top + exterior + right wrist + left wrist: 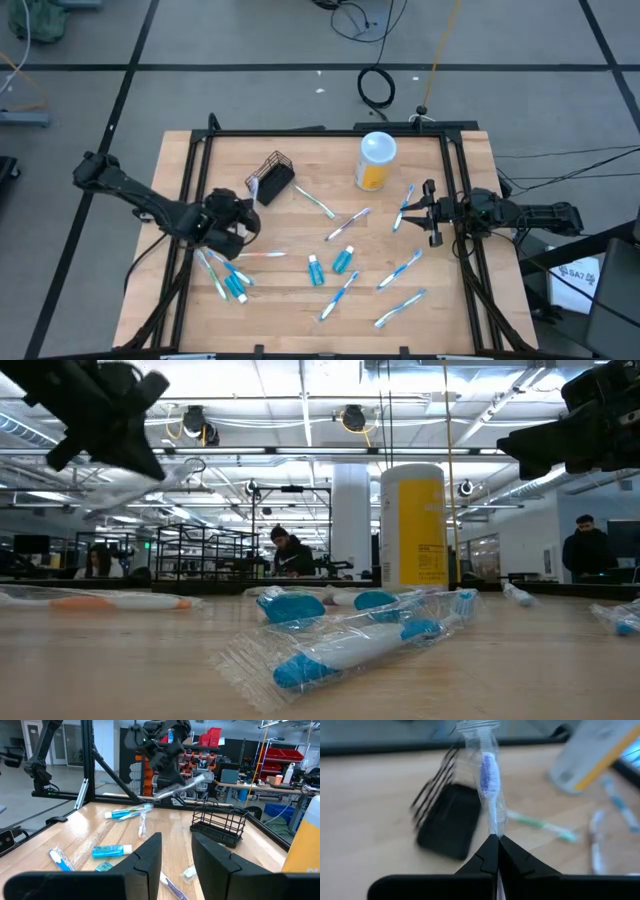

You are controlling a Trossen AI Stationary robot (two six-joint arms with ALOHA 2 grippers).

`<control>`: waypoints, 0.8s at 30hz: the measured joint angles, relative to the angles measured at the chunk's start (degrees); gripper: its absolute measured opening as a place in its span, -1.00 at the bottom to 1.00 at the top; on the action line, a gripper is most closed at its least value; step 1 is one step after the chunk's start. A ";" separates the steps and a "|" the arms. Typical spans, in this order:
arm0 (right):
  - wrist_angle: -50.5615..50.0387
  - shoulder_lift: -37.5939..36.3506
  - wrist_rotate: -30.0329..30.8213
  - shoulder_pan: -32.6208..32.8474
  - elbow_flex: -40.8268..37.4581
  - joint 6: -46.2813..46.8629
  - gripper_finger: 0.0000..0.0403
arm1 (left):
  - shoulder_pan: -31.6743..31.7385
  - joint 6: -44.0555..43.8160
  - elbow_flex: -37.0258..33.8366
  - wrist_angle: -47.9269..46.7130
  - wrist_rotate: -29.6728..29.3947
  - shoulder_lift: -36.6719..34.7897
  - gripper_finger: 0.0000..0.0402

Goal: Pick & Place toothbrushing station
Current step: Put the left violet toothbrush into the black wire organizer

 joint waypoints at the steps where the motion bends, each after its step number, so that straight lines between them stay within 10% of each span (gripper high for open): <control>1: 0.01 0.00 0.01 0.00 0.01 0.00 -0.51 | -0.26 3.56 0.00 2.74 -1.80 -0.35 -0.99; 12: 0.00 0.01 0.01 0.00 0.01 0.01 -0.51 | 4.06 54.65 0.09 34.57 -20.65 -3.91 -0.96; 24: 0.02 0.00 0.02 0.02 -0.01 0.02 -0.51 | 15.12 51.38 -5.95 38.88 -24.27 -5.57 -0.98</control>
